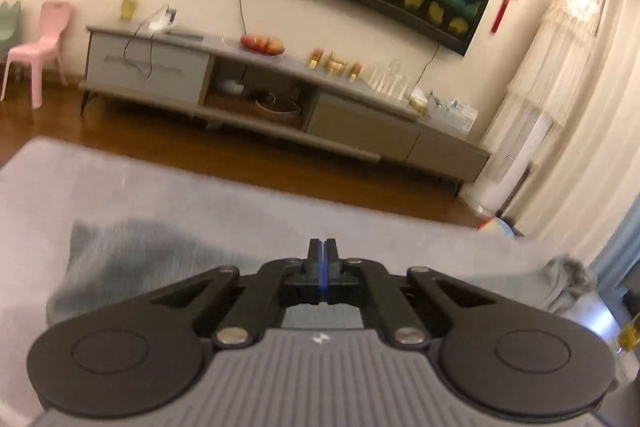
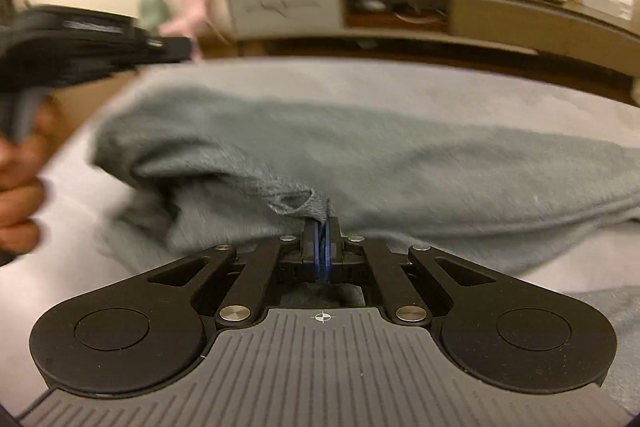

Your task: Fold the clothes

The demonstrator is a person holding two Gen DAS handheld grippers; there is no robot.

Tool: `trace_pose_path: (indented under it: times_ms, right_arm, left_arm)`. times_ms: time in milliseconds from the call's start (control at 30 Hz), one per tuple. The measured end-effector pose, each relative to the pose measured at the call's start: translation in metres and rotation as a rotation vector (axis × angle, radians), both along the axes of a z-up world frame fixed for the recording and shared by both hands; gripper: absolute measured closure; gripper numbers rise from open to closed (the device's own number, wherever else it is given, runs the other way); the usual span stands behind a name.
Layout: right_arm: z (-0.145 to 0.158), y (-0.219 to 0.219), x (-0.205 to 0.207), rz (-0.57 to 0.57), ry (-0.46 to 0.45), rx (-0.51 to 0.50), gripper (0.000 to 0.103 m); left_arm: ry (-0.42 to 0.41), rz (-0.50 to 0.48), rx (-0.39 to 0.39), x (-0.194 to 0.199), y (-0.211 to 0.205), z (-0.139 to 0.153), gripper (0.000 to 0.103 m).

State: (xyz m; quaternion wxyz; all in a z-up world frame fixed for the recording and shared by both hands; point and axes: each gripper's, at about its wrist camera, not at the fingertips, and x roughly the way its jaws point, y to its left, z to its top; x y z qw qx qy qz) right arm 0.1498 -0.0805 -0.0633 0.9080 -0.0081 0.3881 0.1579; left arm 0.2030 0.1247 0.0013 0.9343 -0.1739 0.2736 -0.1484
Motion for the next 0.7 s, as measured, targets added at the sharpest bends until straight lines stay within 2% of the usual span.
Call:
trace_pose_path:
  times_ms: [100,133,167,233,333,367,467,500,600,667,700]
  right_arm:
    - [-0.008,-0.008,0.001,0.004,0.006,0.02,0.102]
    - [-0.009,-0.009,0.002,0.003,0.007,0.026,0.098]
    - [-0.009,-0.009,0.003,0.008,0.009,0.037,0.095]
    - [-0.01,-0.007,0.002,0.019,0.012,0.051,0.094]
    - [-0.006,-0.007,-0.005,0.041,0.003,0.045,0.094]
    - [-0.003,-0.007,-0.008,0.049,-0.008,0.023,0.094]
    - [0.011,-0.002,-0.018,0.081,-0.091,-0.083,0.079]
    - [0.019,0.002,-0.02,0.097,-0.125,-0.109,0.079]
    - [0.047,0.028,-0.022,0.196,-0.205,-0.103,0.077]
    - [0.056,0.064,-0.018,0.332,-0.227,-0.128,0.07]
    - [0.056,0.083,-0.014,0.409,-0.224,-0.16,0.06]
  left_arm:
    - [-0.075,-0.028,-0.171,-0.057,0.012,-0.006,0.091]
    - [-0.074,-0.054,-0.191,-0.07,0.012,-0.011,0.09]
    - [-0.046,-0.093,-0.181,-0.073,0.008,-0.018,0.09]
    - [0.027,-0.171,-0.083,-0.064,-0.013,-0.032,0.09]
    - [0.088,-0.21,0.111,-0.046,-0.044,-0.047,0.088]
    - [0.094,-0.214,0.125,-0.045,-0.047,-0.051,0.088]
    - [0.1,-0.21,0.081,-0.053,-0.041,-0.057,0.088]
    - [0.105,-0.209,0.064,-0.058,-0.039,-0.061,0.088]
    - [0.141,-0.204,0.022,-0.07,-0.033,-0.074,0.088]
    - [0.167,-0.188,-0.02,-0.073,-0.026,-0.078,0.089]
    - [0.167,-0.181,-0.031,-0.072,-0.023,-0.078,0.089]
